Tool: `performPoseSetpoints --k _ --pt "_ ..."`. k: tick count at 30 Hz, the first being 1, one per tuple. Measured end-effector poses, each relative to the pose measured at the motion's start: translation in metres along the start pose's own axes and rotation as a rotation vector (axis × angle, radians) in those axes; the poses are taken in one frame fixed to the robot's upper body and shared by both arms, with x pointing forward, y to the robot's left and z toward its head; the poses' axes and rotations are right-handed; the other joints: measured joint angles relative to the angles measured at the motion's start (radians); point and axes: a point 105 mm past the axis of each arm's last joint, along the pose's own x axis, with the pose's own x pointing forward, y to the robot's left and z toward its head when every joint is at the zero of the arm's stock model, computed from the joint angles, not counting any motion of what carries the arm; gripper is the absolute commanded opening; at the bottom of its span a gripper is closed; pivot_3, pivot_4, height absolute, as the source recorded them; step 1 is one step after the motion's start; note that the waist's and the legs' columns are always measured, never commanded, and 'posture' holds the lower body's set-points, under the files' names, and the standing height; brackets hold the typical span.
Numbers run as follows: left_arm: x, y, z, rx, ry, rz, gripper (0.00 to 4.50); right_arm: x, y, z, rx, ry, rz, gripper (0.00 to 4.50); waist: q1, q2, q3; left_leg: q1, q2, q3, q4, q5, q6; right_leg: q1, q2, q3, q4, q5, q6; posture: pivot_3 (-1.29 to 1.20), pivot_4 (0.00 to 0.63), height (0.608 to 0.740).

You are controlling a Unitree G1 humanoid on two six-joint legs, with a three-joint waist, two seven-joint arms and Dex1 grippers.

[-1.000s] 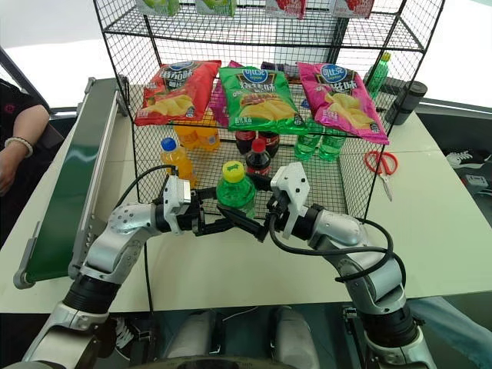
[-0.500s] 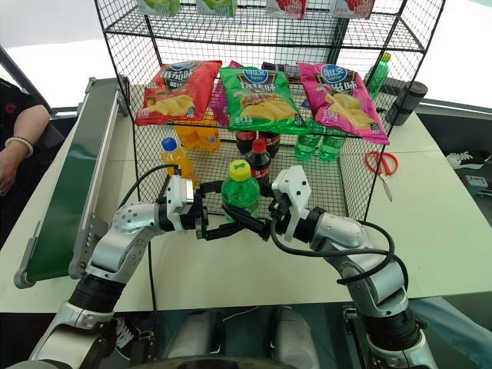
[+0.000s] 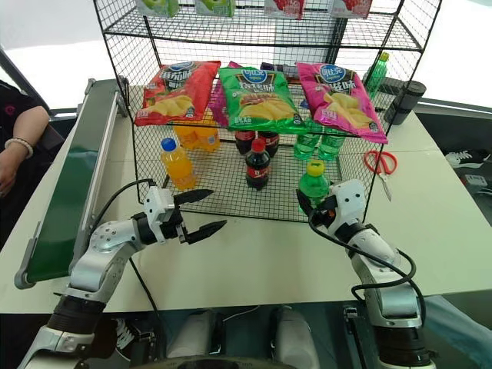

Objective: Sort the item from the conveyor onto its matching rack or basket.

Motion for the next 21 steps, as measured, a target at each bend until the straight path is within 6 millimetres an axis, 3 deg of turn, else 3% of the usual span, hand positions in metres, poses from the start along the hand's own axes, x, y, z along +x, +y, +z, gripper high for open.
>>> performPoseSetpoints --k 9,18,21 --pt "0.009 -0.013 0.003 -0.015 0.004 -0.06 4.38 0.042 -0.032 -0.003 0.095 -0.068 -0.179 3.08 0.002 0.001 0.0 0.0 0.0 0.0 0.001 0.001 -0.001 0.0 0.0 0.001 0.001 0.0 -0.001 0.0 0.15 0.735" --pt "0.01 -0.015 0.005 -0.015 0.006 -0.069 4.38 0.053 -0.037 -0.017 0.154 -0.056 -0.205 3.08 0.002 0.002 -0.001 0.0 0.0 0.002 0.0 0.001 -0.001 0.0 0.0 0.001 0.001 0.0 -0.001 0.0 0.15 0.735" --pt "0.01 -0.015 0.005 -0.015 0.006 -0.069 4.5 0.053 -0.037 -0.017 0.163 -0.061 -0.2 4.49 0.001 0.002 -0.001 0.001 0.001 0.002 0.0 0.001 -0.001 0.0 0.0 0.001 0.001 0.001 -0.001 0.0 0.15 0.735"
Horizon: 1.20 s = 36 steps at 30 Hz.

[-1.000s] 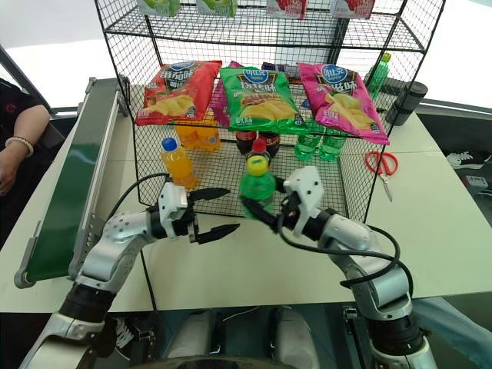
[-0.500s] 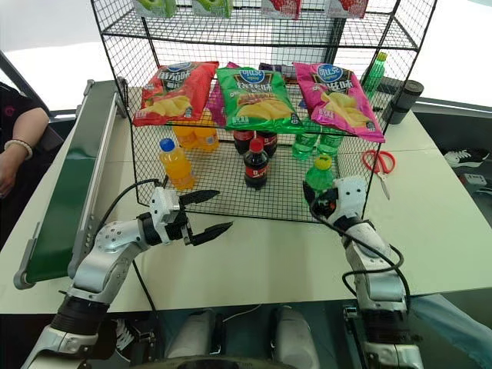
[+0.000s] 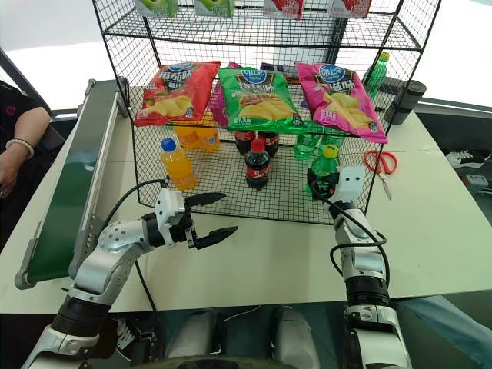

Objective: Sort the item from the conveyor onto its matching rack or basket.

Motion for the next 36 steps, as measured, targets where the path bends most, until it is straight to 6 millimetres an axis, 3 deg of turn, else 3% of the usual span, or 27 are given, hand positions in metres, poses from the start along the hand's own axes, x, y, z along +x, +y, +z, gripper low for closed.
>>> performPoseSetpoints --k 9,17,24,31,36 --pt "0.001 0.0 0.001 0.003 -0.003 -0.002 4.5 -0.01 0.002 0.008 -0.048 -0.033 0.006 4.49 0.002 0.0 0.0 0.0 0.001 0.0 0.0 0.0 0.0 0.001 0.0 0.0 0.0 0.0 0.0 0.0 0.15 0.735" --pt "0.001 0.001 0.001 0.0 -0.006 0.0 4.5 -0.047 0.003 0.012 -0.146 0.006 0.014 4.49 0.001 0.002 -0.001 0.001 0.001 0.0 0.0 0.0 0.0 0.001 0.0 0.001 0.0 0.0 0.0 0.0 0.15 0.735" --pt "-0.007 0.016 -0.001 -0.018 0.017 0.062 4.5 -0.086 0.007 0.033 -0.272 0.034 0.097 4.49 0.003 0.003 -0.003 0.001 0.001 0.0 0.0 0.0 0.0 0.001 0.0 0.001 0.0 0.0 0.0 0.0 0.15 0.735" --pt "-0.038 0.036 -0.012 -0.012 0.142 0.139 4.5 -0.138 -0.003 0.048 -0.282 0.138 0.236 4.49 0.004 0.002 -0.003 0.001 0.001 -0.001 0.0 0.0 0.0 0.001 0.0 0.0 -0.001 0.0 0.0 0.0 0.15 0.735" --pt "-0.052 0.038 -0.02 -0.024 0.189 0.165 4.5 -0.16 -0.012 0.046 -0.255 0.198 0.254 4.49 0.004 0.002 -0.004 0.001 0.001 -0.001 0.0 0.0 0.0 0.001 0.0 0.001 -0.002 -0.001 0.0 0.0 0.15 0.735"
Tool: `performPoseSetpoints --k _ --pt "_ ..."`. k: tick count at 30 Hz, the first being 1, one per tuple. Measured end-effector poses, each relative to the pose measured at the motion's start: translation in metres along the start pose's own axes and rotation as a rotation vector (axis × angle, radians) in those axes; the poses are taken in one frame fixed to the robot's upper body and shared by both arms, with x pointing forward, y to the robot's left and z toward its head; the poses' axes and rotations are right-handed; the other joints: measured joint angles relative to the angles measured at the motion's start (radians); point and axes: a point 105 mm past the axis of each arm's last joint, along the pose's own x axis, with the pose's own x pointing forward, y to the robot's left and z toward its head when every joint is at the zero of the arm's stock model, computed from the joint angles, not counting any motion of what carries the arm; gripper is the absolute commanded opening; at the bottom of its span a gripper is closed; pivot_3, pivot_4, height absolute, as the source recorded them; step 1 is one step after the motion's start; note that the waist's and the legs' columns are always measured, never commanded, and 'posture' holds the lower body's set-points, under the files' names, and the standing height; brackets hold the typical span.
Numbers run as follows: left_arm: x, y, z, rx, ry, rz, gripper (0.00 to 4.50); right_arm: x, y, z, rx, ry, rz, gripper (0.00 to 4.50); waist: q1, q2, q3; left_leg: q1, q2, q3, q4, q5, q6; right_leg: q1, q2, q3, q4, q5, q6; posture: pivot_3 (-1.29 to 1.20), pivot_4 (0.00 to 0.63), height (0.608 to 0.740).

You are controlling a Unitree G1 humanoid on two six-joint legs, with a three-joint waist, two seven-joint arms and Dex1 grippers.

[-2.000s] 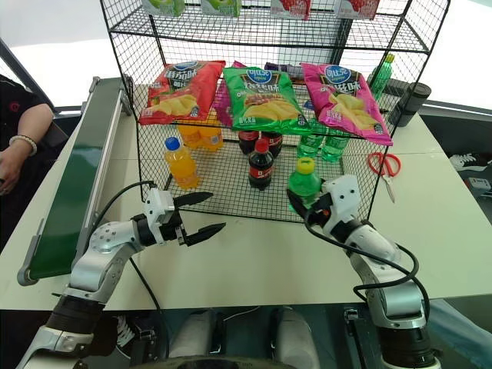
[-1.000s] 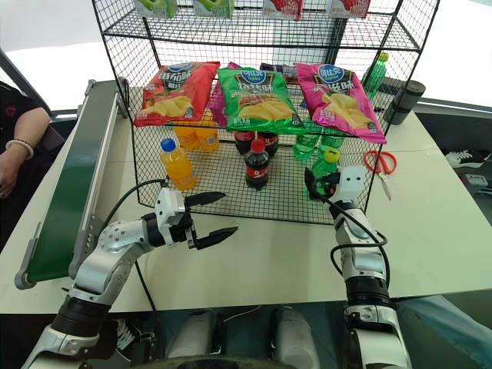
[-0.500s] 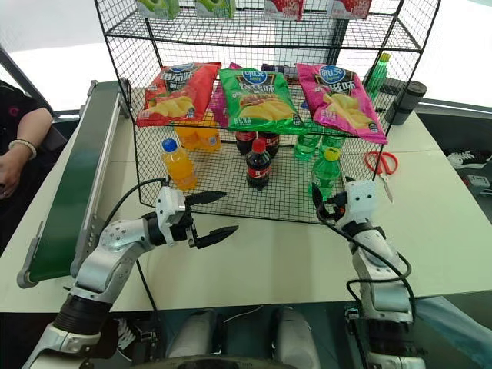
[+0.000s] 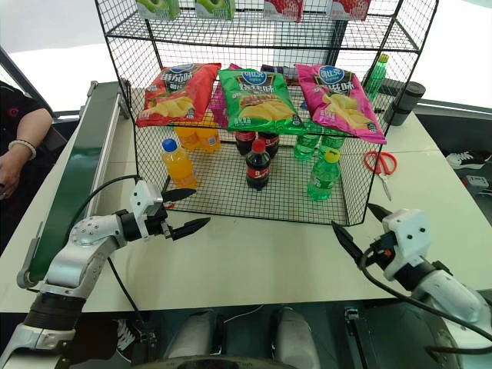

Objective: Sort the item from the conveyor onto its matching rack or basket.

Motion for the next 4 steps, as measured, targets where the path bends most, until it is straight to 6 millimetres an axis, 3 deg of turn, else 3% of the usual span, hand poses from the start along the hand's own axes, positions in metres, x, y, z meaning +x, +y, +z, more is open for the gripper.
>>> performPoseSetpoints --k 4 --pt "-0.004 -0.0007 -0.0055 -0.012 0.019 0.006 4.5 -0.0044 -0.004 -0.0007 -0.002 0.014 -0.016 4.49 0.001 0.0 0.0 0.0 0.0 0.0 0.0 0.0 0.0 0.0 0.0 0.0 0.0 0.0 0.0 0.0 0.15 0.735"
